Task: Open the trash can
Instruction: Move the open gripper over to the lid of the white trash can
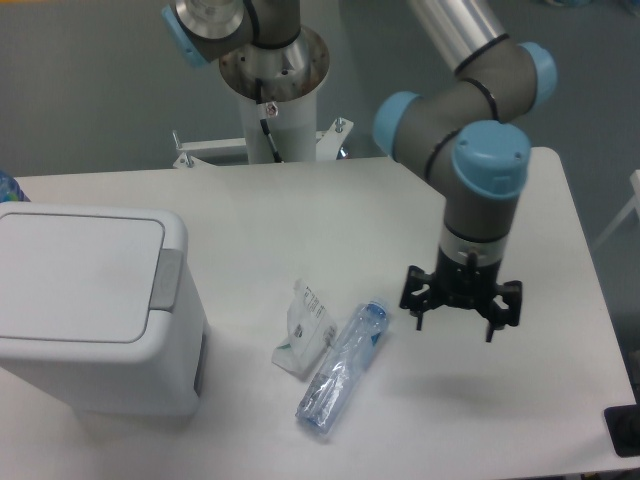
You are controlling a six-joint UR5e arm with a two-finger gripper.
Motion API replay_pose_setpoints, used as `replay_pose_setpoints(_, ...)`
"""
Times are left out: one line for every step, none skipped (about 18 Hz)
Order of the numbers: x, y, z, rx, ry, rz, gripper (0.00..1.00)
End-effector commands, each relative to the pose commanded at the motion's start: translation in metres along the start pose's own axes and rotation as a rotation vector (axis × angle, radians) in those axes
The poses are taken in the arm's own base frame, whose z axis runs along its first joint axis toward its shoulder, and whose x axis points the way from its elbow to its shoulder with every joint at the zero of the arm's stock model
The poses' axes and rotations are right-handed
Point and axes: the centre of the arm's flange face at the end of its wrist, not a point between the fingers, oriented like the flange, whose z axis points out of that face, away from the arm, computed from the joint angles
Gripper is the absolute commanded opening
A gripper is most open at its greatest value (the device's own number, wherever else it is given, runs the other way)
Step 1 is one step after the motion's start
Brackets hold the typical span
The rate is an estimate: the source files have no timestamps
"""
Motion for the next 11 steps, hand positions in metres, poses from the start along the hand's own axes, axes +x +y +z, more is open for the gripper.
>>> replay_pose_setpoints(0.016, -0.006, -0.007, 0.027, 0.026, -0.035, 1.00)
replay_pose_setpoints(0.028, -0.012, -0.020, 0.060, 0.049, -0.058, 1.00)
replay_pose_setpoints(0.039, -0.017, -0.031, 0.087, 0.067, -0.066, 1.00)
replay_pose_setpoints(0.052, -0.022, -0.040, 0.107, 0.075, -0.061, 1.00)
replay_pose_setpoints(0.062, -0.026, -0.049, 0.124, 0.083, -0.054, 1.00)
replay_pose_setpoints(0.075, -0.030, -0.055, 0.140, 0.103, -0.045, 1.00)
replay_pose_setpoints(0.086, -0.033, -0.066, 0.164, 0.119, -0.045, 1.00)
replay_pose_setpoints(0.090, -0.036, -0.075, 0.191, 0.142, -0.056, 1.00)
replay_pose_setpoints(0.094, -0.038, -0.080, 0.219, 0.176, -0.074, 1.00)
replay_pose_setpoints(0.098, -0.041, -0.089, 0.252, 0.201, -0.084, 1.00)
replay_pose_setpoints(0.101, -0.042, -0.100, 0.279, 0.212, -0.083, 1.00)
